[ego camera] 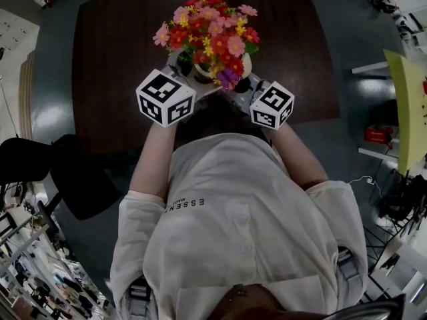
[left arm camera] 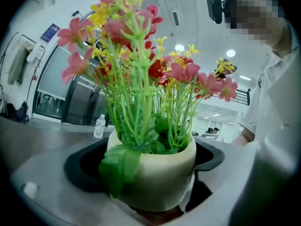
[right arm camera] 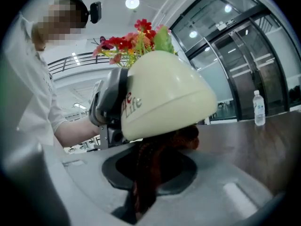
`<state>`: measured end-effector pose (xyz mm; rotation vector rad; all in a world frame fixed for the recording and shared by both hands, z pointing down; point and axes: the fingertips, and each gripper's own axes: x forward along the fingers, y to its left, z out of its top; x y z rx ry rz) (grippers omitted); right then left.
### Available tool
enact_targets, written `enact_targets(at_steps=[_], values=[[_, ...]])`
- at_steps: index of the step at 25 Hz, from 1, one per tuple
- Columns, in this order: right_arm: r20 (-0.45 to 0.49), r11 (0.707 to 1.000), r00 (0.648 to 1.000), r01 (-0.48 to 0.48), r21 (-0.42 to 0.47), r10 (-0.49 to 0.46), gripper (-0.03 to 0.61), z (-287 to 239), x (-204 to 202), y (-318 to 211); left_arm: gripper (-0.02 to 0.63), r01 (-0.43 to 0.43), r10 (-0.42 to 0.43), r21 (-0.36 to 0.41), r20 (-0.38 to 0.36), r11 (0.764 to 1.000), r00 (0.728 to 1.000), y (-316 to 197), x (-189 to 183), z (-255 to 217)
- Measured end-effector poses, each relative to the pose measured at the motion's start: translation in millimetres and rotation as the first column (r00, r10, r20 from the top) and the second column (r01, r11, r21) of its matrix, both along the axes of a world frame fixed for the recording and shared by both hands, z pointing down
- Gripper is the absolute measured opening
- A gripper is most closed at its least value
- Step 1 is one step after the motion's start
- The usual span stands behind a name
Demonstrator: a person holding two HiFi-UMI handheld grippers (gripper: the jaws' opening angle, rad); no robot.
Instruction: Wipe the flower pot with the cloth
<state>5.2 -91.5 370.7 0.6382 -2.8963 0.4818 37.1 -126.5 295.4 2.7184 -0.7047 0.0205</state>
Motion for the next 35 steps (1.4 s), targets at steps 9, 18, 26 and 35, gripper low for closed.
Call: enact_targets(at_steps=[9, 18, 26, 35], values=[[0.011, 0.986, 0.988, 0.152, -0.065, -0.151, 0.048, 10.9, 18.8, 39.0, 0.563, 0.034, -0.032, -0.03, 0.059, 0.999, 0.998, -6.2, -3.5, 20.0], [-0.046, 0.971, 0.984, -0.176, -0.162, 0.171, 0.048, 40.6, 88.5, -14.8, 0.563, 0.014, -0.007, -0.035, 0.174, 0.999, 0.985, -14.2, -17.8, 70.7], [-0.104, 0.924, 0.952, -0.306, -0.23, 0.289, 0.048, 83.2, 94.8, -54.5, 0.563, -0.1, 0.118, -0.077, 0.283, 0.992, 0.952, -1.0, 6.3, 157.2], [-0.15, 0.927, 0.958, -0.275, -0.254, 0.243, 0.048, 131.5, 91.1, -53.3, 0.563, -0.062, 0.071, -0.038, 0.354, 0.997, 0.933, -4.8, 4.1, 213.0]])
